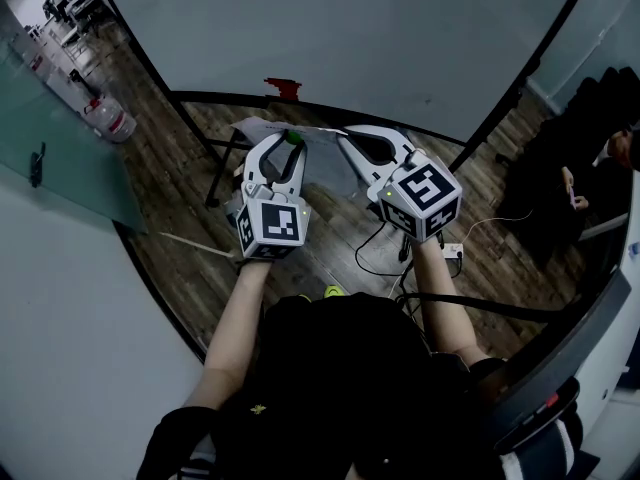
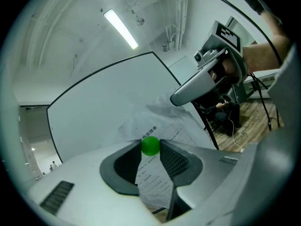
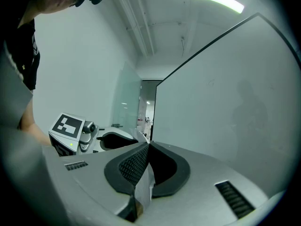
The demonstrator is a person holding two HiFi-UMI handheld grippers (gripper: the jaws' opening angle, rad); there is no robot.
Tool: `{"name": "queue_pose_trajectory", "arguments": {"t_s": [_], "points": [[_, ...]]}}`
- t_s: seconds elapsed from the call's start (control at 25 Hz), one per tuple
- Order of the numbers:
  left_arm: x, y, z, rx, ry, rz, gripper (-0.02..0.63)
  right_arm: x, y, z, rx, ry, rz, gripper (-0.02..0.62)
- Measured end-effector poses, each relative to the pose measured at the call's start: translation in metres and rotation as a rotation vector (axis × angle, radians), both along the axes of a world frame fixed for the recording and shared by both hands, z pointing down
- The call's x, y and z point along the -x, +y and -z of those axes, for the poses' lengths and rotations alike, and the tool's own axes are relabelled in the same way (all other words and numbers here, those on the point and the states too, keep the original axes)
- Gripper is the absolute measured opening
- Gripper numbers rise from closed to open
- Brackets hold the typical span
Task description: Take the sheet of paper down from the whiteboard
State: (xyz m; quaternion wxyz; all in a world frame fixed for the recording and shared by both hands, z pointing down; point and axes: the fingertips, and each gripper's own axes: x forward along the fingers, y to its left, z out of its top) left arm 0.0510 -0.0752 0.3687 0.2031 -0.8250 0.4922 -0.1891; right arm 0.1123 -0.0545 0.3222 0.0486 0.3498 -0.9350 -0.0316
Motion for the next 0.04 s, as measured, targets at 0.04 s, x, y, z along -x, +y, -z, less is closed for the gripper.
{"name": "queue_pose_trajectory", "arguments": {"t_s": [0.04], "points": [[-0.001,-0.0003,0.0002,0.0,0.0,-0.001,0.14,-0.0008,-0.0004,-0.0002,0.001,0.0,0.0,0.008]]}}
